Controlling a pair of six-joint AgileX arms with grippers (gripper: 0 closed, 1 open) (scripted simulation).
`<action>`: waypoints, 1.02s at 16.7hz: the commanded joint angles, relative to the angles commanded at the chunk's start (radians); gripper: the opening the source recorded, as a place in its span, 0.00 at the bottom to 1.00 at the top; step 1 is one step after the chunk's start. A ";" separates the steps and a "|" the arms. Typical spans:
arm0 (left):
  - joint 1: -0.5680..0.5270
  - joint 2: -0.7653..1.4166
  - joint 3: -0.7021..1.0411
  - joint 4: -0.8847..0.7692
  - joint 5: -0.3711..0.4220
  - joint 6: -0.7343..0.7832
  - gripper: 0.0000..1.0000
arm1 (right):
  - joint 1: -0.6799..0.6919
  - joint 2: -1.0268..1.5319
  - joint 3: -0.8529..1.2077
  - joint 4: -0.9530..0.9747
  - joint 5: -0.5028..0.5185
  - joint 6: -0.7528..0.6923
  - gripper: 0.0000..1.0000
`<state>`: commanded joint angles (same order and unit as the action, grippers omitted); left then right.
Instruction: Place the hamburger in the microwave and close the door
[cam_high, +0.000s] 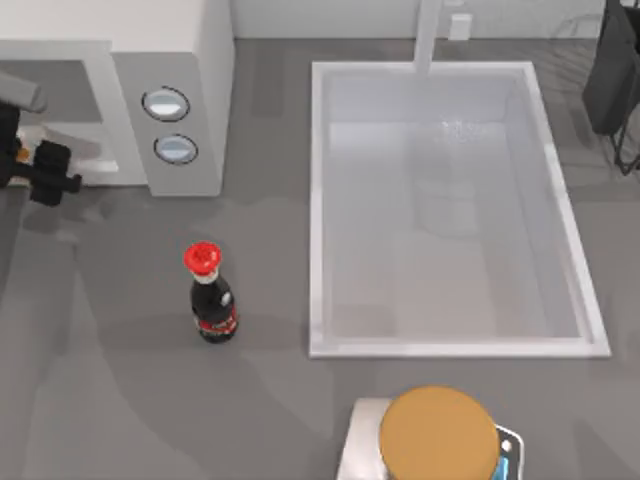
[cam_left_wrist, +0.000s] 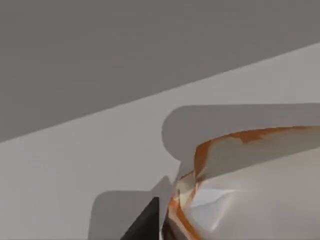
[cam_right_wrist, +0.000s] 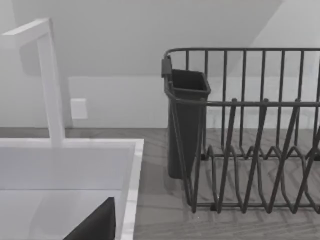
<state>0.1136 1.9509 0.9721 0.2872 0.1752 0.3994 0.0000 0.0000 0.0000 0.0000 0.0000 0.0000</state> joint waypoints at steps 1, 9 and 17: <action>0.002 0.016 -0.030 0.102 0.004 -0.052 0.00 | 0.000 0.000 0.000 0.000 0.000 0.000 1.00; 0.029 0.107 -0.170 0.598 -0.001 -0.314 0.00 | 0.000 0.000 0.000 0.000 0.000 0.000 1.00; 0.026 0.114 -0.157 0.615 -0.004 -0.322 0.00 | 0.000 0.000 0.000 0.000 0.000 0.000 1.00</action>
<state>0.1396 2.0651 0.8146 0.9023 0.1710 0.0778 0.0000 0.0000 0.0000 0.0000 0.0000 0.0000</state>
